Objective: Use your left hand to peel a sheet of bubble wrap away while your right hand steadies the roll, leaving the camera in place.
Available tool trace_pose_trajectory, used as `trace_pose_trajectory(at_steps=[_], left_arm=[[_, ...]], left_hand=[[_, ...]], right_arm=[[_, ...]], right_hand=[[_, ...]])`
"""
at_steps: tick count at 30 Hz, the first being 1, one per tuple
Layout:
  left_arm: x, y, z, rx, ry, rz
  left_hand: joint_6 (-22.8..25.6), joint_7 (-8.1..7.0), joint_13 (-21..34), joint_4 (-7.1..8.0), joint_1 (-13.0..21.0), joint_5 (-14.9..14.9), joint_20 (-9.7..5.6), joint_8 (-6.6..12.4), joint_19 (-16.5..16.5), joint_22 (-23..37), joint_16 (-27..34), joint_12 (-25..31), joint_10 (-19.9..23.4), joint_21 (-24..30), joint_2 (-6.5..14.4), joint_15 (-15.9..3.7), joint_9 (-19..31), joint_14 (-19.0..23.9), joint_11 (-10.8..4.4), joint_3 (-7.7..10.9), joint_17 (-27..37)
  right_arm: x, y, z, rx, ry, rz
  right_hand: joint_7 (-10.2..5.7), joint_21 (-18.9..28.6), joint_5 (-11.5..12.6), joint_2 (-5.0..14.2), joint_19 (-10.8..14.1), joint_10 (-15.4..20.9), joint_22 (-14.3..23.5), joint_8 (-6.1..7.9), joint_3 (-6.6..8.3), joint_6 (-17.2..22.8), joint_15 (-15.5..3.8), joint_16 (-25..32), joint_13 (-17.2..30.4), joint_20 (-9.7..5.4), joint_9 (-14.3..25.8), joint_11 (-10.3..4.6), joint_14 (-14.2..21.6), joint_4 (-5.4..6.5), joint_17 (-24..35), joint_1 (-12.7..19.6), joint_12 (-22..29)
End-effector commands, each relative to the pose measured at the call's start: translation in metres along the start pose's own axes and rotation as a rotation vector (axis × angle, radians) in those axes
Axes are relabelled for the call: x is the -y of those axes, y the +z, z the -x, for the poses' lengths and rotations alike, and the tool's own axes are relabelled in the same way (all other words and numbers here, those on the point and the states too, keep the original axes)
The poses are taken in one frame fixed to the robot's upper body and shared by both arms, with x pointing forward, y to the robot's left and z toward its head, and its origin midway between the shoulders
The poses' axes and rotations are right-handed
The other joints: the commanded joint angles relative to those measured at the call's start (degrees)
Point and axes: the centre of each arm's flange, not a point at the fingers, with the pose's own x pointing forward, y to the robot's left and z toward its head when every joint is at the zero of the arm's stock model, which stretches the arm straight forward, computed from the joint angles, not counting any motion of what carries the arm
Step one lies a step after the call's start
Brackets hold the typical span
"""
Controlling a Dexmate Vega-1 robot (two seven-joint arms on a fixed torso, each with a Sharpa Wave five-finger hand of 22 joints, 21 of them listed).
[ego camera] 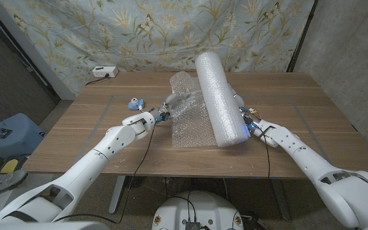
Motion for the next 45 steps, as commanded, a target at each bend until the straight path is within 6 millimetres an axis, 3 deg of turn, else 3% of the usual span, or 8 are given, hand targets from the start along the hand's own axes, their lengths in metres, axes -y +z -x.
trace_pose_trajectory(at_steps=[1,45], left_arm=[[0.001,-0.001,0.000,-0.007,0.001,0.001],[-0.004,0.000,0.020,-0.027,0.048,0.013]], left_hand=[[1.19,1.35,0.23,0.11,-0.62,0.05,-0.16,-0.22,-0.04,0.15,0.23,-0.14,0.90,0.60,0.02,-0.64,0.32,0.12,-0.63,0.38,0.32],[1.23,1.42,0.71,0.06,-0.62,0.05,-0.24,-0.63,-0.34,0.04,0.41,-0.79,1.25,1.96,0.08,-0.61,0.71,0.29,-0.54,0.67,0.50]], right_arm=[[0.003,0.001,0.003,0.002,0.001,0.000],[0.012,0.005,0.014,-0.034,-0.033,-0.037]], right_hand=[[0.06,0.02,0.45,-0.11,-0.05,-0.63,0.08,0.13,-0.31,-0.67,0.36,-0.21,0.20,0.46,0.11,0.36,-0.46,0.08,0.15,-0.76,-0.42],[0.60,0.53,1.19,-0.29,1.49,-1.17,0.04,0.63,-1.52,-1.80,1.34,-0.63,0.25,1.68,0.07,1.06,-0.89,1.10,0.15,-3.66,-1.51]])
